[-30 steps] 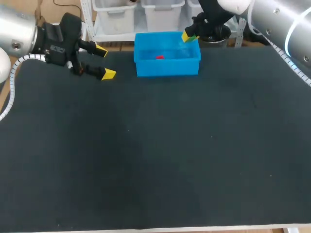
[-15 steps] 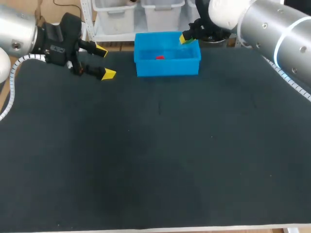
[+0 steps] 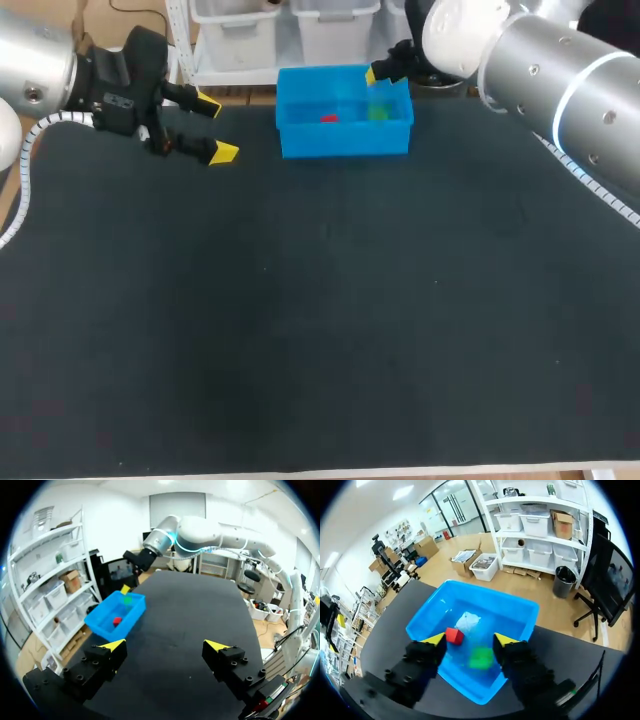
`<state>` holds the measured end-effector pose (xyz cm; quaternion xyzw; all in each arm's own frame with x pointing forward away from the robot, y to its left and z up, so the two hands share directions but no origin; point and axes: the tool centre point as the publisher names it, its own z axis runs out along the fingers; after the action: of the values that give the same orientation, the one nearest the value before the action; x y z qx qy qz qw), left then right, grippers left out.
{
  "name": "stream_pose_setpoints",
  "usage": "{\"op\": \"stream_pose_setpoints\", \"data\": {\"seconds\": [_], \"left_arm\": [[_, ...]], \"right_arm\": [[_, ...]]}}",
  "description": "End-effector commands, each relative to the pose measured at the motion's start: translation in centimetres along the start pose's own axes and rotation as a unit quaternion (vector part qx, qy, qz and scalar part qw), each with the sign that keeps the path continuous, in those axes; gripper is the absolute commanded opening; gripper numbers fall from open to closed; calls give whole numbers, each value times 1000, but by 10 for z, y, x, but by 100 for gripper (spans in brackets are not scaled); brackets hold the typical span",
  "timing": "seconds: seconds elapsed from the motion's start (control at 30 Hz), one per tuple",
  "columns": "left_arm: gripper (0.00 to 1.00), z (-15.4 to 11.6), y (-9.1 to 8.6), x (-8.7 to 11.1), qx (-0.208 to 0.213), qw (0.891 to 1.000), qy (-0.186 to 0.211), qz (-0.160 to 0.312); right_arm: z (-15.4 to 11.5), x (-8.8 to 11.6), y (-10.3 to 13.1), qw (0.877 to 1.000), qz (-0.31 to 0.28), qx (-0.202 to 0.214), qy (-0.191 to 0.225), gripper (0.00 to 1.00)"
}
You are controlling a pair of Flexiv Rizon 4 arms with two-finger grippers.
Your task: Use the left arm to pick the red cube and place it into the blue plastic box first, then use the right arm to grasp the green cube and put it into the same blue plastic box after the first action is fully finished.
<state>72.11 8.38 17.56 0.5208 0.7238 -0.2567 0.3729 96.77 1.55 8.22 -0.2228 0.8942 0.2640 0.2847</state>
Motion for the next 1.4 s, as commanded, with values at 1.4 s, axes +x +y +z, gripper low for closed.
{"op": "stream_pose_setpoints", "data": {"seconds": [1.4], "left_arm": [[100,0,1,1,1,1000,-2,2]], "right_arm": [[-101,-12,0,994,12,21,110,100]]}}
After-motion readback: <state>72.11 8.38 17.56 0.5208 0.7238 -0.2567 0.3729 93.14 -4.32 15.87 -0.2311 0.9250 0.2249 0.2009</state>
